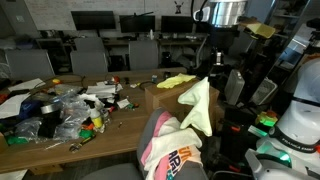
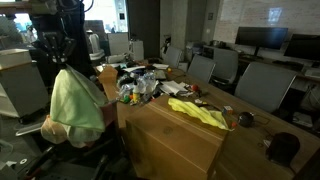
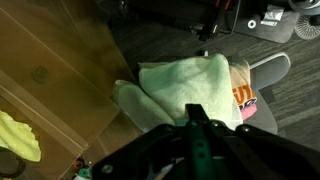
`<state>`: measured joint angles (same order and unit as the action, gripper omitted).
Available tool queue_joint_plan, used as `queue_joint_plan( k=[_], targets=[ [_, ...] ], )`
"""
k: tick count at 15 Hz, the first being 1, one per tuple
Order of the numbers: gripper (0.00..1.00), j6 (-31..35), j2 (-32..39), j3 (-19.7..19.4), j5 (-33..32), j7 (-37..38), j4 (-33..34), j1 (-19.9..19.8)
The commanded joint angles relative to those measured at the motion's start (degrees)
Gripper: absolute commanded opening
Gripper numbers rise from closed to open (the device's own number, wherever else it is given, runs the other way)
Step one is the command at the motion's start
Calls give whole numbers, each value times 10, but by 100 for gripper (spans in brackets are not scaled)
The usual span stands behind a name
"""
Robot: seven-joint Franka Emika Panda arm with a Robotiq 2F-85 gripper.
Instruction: Remove all the clothes from the top of the box and hang them on the chair
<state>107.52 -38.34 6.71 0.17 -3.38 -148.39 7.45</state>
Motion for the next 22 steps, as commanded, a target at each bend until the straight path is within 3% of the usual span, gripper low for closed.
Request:
queue_joint_plan(
  k=[1,9,16,22],
  targets=[
    [0,5,-30,-11,-15,-15,-26,1],
    [0,3,-29,-14,-23,-27,-39,6],
    [0,10,43,24,-40,-58,22,41],
    [0,55,130,23,-20,-92,61,71]
  ],
)
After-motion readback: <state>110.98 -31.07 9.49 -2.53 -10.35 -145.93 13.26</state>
